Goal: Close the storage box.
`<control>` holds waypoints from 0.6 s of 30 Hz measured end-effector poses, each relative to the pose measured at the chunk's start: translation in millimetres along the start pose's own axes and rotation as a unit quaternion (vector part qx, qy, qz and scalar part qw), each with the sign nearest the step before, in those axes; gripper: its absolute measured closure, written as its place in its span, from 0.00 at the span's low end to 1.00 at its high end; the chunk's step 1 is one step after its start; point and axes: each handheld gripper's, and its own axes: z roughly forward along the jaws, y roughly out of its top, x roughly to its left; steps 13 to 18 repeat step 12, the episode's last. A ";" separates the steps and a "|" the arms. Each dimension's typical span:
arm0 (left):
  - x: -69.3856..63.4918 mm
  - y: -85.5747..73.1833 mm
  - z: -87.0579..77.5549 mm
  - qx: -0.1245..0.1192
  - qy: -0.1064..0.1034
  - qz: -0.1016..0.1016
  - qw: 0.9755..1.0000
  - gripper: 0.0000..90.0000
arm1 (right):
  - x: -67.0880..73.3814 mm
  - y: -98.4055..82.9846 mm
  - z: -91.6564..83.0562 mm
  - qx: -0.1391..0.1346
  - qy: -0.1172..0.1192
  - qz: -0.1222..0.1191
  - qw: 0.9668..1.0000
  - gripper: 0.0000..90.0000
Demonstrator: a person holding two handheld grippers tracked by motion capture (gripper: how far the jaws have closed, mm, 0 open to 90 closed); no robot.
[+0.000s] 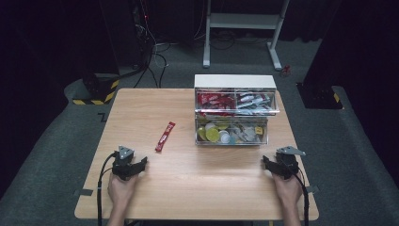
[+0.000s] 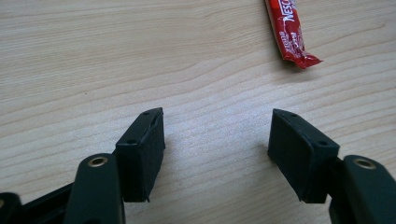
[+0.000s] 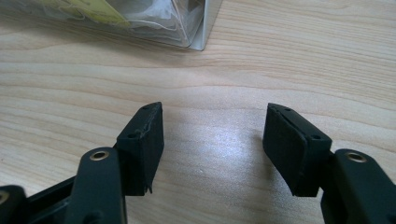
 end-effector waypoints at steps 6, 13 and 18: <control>-0.2 0.0 0.0 0.000 0.000 0.000 1.000 0.40 | 0.0 0.0 0.0 0.000 0.001 -0.001 1.000 0.42; -1.2 0.0 0.0 0.001 0.000 0.000 1.000 0.38 | -0.2 -0.1 0.1 0.001 0.003 -0.004 1.000 0.41; -1.2 0.0 0.0 0.001 0.000 0.000 1.000 0.38 | -0.2 -0.1 0.1 0.001 0.003 -0.004 1.000 0.41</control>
